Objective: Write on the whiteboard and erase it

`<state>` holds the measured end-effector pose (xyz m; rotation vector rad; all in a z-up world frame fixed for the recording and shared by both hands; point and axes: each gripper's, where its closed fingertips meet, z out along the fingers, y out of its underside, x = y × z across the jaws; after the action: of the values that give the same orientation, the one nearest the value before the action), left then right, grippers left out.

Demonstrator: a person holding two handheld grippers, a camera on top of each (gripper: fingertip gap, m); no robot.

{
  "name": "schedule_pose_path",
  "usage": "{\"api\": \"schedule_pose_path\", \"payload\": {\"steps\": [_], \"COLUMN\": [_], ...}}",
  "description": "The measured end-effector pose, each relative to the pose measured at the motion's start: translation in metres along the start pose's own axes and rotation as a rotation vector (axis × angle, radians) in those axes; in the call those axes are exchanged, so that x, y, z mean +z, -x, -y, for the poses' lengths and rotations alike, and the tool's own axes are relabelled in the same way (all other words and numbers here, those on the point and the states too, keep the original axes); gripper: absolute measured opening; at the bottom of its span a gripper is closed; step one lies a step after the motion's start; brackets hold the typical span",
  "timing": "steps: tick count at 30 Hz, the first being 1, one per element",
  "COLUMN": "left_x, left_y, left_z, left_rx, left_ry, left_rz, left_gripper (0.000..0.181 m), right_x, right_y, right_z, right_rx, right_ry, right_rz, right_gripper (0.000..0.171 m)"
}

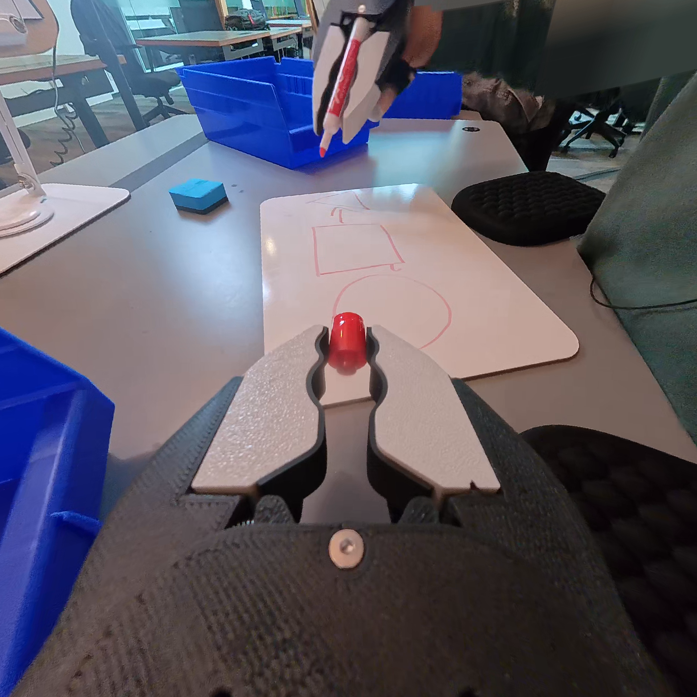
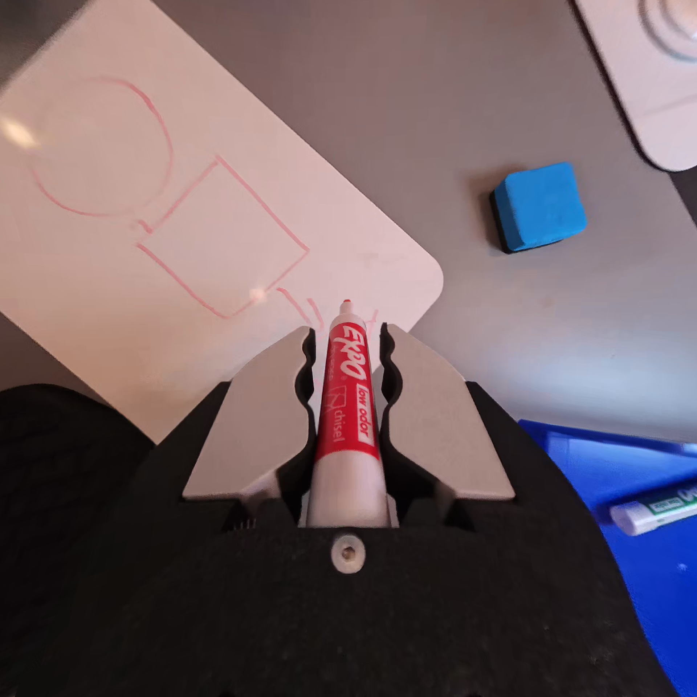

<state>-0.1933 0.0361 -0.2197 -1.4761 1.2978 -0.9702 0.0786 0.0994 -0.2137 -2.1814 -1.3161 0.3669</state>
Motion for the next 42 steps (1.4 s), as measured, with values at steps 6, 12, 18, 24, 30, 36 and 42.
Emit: {"api": "schedule_pose_path", "payload": {"steps": [6,12,18,24,30,36,42], "left_x": [0.013,0.048,0.069,0.076,0.083,0.084,0.084], "left_y": [-0.007,-0.020,-0.030,-0.038,-0.044,-0.046,-0.048], "left_z": [0.019,0.060,0.085,0.084,0.073,0.069,0.074], "left_rx": [-0.036,0.046,0.182,0.210,0.247,0.286,0.317], "left_ry": [-0.068,-0.139,-0.156,-0.144,-0.071,-0.069,-0.095], "left_rz": [-0.030,-0.060,-0.031,-0.042,-0.031,0.000,0.032], "left_gripper": [0.019,0.018,0.019,0.019,0.018,0.017,0.017], "right_x": [-0.020,-0.007,0.000,-0.002,0.017,0.023,0.020], "right_y": [0.052,0.120,0.153,0.158,0.166,0.171,0.170], "right_z": [0.031,0.077,0.109,0.113,0.109,0.106,0.109], "right_rx": [-0.032,-0.084,-0.047,-0.006,0.005,0.054,0.168], "right_ry": [-0.408,-0.657,-0.725,-0.755,-0.681,-0.673,-0.757], "right_rz": [0.065,0.252,0.447,0.504,0.492,0.522,0.597], "right_gripper": [0.034,0.034,0.034,0.034,0.032,0.031,0.031]}}
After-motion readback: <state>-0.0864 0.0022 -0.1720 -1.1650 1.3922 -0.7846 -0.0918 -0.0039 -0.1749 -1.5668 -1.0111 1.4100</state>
